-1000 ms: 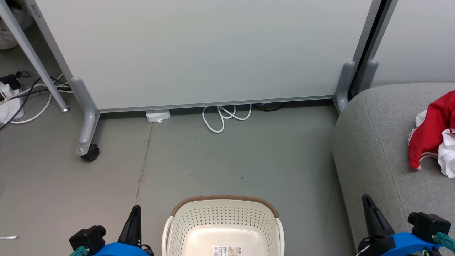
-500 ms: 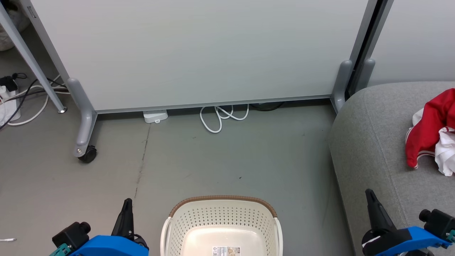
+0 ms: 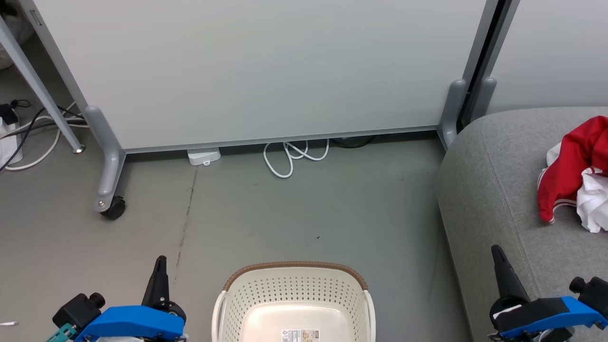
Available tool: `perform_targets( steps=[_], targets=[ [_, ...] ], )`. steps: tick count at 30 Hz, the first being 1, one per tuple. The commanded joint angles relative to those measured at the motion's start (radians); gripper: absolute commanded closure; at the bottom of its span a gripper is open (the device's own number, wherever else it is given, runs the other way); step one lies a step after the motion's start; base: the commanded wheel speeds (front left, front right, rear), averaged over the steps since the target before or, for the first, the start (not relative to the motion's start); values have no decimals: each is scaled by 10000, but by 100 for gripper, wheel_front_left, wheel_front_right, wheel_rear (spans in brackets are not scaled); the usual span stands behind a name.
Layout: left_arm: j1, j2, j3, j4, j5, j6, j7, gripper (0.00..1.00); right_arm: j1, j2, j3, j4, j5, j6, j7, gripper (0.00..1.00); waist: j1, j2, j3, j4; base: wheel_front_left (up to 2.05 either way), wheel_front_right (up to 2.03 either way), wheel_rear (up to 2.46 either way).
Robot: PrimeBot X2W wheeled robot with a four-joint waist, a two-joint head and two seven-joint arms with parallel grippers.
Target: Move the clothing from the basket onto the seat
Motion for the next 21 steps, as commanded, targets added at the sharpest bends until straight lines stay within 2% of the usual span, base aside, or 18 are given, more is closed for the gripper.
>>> perform_targets(
  steps=[1,21],
  targets=[
    [-264,-6,136,-210,-353,-11,107,100,-286,-53,-33,-158,432,4,65,100,-1,0,0,-15,0,0,0],
    [-369,-103,630,-631,-2255,-16,669,100,-482,-66,-101,-178,2683,5,410,100,-1,0,1,-152,0,0,0]
  ],
)
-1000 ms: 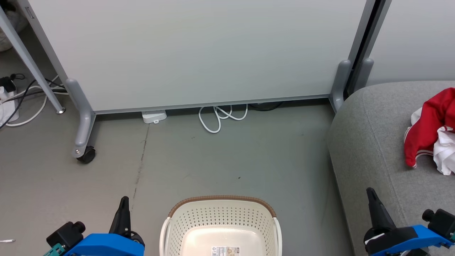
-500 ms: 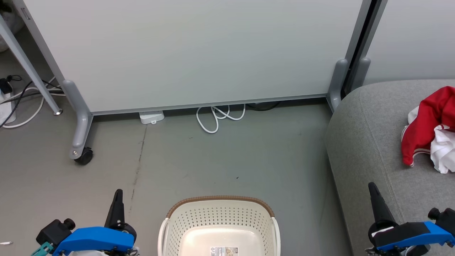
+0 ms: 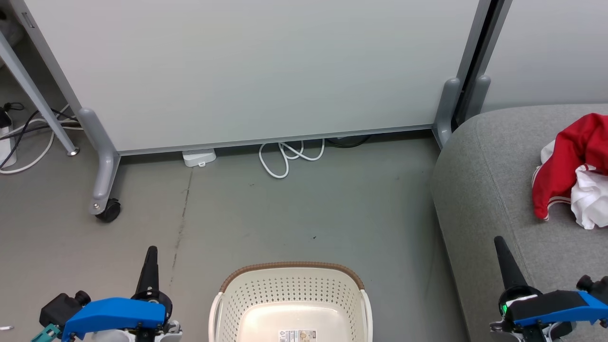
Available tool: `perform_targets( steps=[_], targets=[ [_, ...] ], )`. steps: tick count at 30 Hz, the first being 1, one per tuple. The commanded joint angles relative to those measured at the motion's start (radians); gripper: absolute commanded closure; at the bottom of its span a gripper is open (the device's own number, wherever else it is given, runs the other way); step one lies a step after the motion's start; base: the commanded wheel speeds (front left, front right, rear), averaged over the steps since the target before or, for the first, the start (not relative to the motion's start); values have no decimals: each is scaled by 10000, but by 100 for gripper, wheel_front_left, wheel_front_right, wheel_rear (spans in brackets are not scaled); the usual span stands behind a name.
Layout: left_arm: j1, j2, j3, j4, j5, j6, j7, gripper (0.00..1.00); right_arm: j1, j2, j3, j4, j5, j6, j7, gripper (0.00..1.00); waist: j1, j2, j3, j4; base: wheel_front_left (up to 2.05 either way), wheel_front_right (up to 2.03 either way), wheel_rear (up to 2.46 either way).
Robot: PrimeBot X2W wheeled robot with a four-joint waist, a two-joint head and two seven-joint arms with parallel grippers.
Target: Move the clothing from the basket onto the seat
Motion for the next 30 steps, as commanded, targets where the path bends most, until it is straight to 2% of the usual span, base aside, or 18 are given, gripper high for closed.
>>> perform_targets(
  steps=[1,30],
  targets=[
    [-271,5,113,-163,-240,-16,57,100,-226,-59,-26,-119,275,5,36,100,-1,0,0,-10,0,0,0],
    [-371,-114,712,-670,-2558,-24,751,100,-464,-75,-110,-138,3030,6,457,100,-1,0,2,-220,0,0,0]
  ],
)
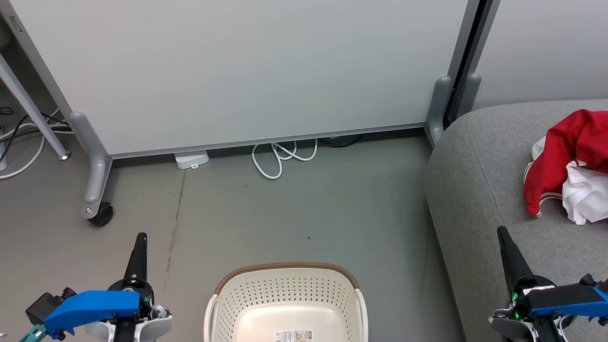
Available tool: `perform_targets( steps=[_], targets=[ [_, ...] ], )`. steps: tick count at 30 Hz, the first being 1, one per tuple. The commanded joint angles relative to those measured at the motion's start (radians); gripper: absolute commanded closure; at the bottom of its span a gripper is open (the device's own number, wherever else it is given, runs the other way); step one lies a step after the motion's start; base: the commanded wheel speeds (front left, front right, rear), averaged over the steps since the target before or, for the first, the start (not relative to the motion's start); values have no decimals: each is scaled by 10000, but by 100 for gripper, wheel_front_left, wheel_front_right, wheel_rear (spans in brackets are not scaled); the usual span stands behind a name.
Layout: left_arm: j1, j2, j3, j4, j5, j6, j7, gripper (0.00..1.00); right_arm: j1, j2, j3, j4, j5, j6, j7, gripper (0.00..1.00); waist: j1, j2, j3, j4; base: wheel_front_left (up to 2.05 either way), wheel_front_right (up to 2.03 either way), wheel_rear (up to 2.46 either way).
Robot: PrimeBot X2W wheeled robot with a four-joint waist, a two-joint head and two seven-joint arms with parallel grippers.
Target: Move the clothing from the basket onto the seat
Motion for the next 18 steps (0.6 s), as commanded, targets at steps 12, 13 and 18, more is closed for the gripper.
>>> perform_targets(
  steps=[12,13,18],
  targets=[
    [-233,-34,291,-280,-950,-27,306,100,-264,-67,-59,-79,1141,7,181,100,0,0,1,-92,0,0,0],
    [-226,-37,308,-295,-1008,-27,317,100,-275,-68,-60,-80,1217,7,192,100,0,0,1,-99,0,0,0],
    [-235,-55,393,-361,-1334,-28,415,100,-308,-70,-71,-83,1593,7,252,100,0,0,1,-136,0,0,0]
  ],
)
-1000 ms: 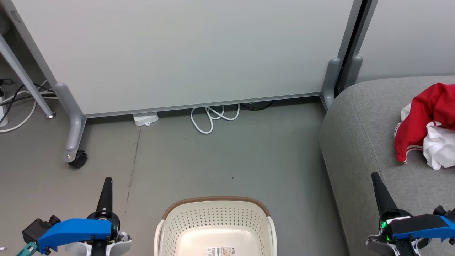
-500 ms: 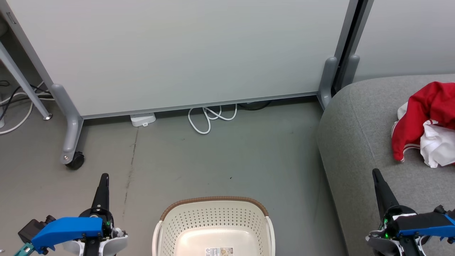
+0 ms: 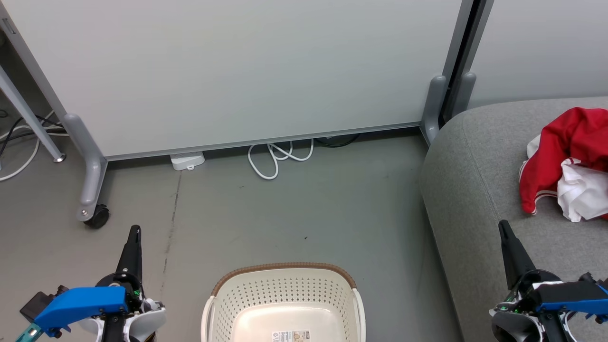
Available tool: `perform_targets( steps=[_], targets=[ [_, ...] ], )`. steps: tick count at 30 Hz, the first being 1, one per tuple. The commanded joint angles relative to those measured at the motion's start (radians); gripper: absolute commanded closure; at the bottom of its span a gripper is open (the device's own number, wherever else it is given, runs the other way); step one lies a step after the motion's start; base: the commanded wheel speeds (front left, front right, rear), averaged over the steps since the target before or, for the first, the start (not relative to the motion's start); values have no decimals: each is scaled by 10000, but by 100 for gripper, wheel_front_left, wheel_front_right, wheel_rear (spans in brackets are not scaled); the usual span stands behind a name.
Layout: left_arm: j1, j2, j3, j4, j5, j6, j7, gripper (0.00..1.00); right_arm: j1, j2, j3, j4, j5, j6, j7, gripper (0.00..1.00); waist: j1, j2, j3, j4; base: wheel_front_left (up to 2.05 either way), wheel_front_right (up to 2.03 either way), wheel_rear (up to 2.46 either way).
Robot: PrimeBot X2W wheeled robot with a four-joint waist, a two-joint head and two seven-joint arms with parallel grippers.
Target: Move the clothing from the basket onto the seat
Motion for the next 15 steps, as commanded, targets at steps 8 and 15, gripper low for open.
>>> perform_targets(
  steps=[8,15],
  targets=[
    [-164,-33,192,-193,-618,-30,198,100,-196,-62,-44,-50,751,7,153,100,-1,0,0,-64,0,0,0],
    [-162,-50,261,-241,-875,-32,275,100,-231,-63,-51,-52,1039,7,190,100,-1,0,1,-101,0,0,0]
  ],
)
